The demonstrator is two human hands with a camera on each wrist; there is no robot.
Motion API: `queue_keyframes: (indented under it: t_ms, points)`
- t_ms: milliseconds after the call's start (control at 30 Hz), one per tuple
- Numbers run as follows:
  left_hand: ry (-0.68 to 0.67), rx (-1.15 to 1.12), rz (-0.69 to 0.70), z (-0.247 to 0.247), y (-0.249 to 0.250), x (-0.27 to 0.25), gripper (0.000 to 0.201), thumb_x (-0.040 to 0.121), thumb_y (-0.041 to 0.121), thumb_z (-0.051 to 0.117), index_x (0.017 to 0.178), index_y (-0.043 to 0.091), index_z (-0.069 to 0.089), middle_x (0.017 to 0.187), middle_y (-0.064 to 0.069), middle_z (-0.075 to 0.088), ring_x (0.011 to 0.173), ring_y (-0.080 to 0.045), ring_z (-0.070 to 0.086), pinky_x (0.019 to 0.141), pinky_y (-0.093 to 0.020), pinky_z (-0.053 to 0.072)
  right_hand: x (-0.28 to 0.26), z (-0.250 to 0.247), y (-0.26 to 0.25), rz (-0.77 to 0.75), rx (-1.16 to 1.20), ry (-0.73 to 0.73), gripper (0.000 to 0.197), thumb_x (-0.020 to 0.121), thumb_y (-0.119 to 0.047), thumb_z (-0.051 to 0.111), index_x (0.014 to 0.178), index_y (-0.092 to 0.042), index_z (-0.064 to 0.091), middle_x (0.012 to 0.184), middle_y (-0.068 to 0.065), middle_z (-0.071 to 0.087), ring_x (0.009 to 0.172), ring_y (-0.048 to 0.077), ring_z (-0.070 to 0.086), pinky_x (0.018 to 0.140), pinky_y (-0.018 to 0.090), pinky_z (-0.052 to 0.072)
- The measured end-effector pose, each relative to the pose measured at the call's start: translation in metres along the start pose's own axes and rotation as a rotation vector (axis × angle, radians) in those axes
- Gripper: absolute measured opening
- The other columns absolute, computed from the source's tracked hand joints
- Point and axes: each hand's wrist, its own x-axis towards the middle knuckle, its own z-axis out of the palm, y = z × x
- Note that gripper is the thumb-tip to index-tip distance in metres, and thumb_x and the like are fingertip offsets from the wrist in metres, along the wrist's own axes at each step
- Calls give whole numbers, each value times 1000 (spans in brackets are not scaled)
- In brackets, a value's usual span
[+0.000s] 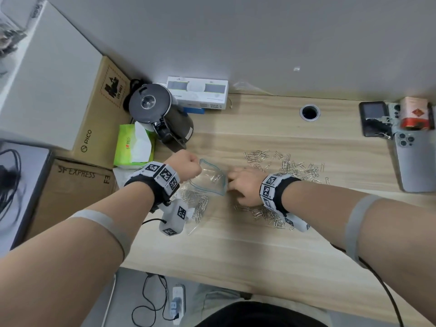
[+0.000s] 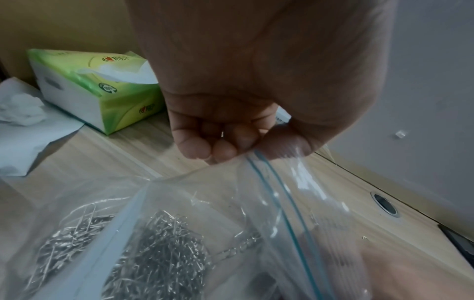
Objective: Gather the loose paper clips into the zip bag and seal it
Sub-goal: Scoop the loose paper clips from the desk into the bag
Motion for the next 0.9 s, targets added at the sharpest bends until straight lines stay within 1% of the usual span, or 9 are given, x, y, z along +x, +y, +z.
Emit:
queue_keyframes:
  t_ms: [100,200,267,333,433,533,633,767,900]
  points:
    - [-22,-3,3,3,1,1,17,72,9,48,57,17,44,60,-9,49,53,-22,45,51,-29,39,4,6,-2,-6,-57,-55,43,73,-30,61,115,-23,66,118,0,54,120,21,44,97,36,39]
    - [-43,-12,1,3,2,2,15,71,10,48,58,16,44,59,-9,47,54,-22,45,51,-28,39,0,3,2,23,-97,-81,24,77,-28,55,93,-17,70,99,0,61,106,23,53,95,38,44]
    - [-47,-13,2,3,3,2,17,73,9,48,58,15,44,59,-8,46,54,-22,45,51,-28,39,-4,0,6,43,-92,-72,21,77,-29,53,83,-15,68,90,1,61,94,26,58,87,39,49]
    - [-44,-9,3,3,3,2,18,75,8,48,58,15,45,59,-9,47,54,-22,45,51,-27,39,-5,-1,3,24,-59,-45,22,76,-32,55,87,-18,68,92,0,61,95,25,57,86,39,49]
    - [-43,3,13,3,2,1,16,74,9,48,59,14,45,58,-10,49,53,-23,46,51,-28,40,0,5,-13,-54,-20,-48,37,72,-38,62,106,-24,70,104,-1,59,107,22,49,90,40,46]
    - [-42,16,17,4,3,-1,17,75,7,49,60,13,46,56,-8,48,52,-23,46,51,-27,40,4,13,-26,-116,-12,-75,41,70,-33,66,111,-27,68,117,1,55,120,22,43,94,38,42]
    - [-45,25,13,7,4,-1,16,77,5,51,63,12,48,58,-9,49,54,-23,47,53,-27,41,2,19,-28,-119,-100,-95,34,71,-29,64,104,-24,69,119,-2,54,124,20,39,92,36,37]
    - [-73,14,38,13,11,1,15,77,7,52,64,11,54,61,-11,53,55,-23,49,54,-27,41,-12,21,-13,-70,-109,-126,19,73,-28,61,89,-24,70,105,-4,59,114,19,46,84,34,37]
    - [-77,16,54,18,23,4,15,75,11,53,62,13,58,57,-6,54,53,-22,50,54,-26,42,-31,10,5,-8,-100,-159,14,78,-26,56,85,-23,68,96,-4,60,104,20,51,83,33,38]
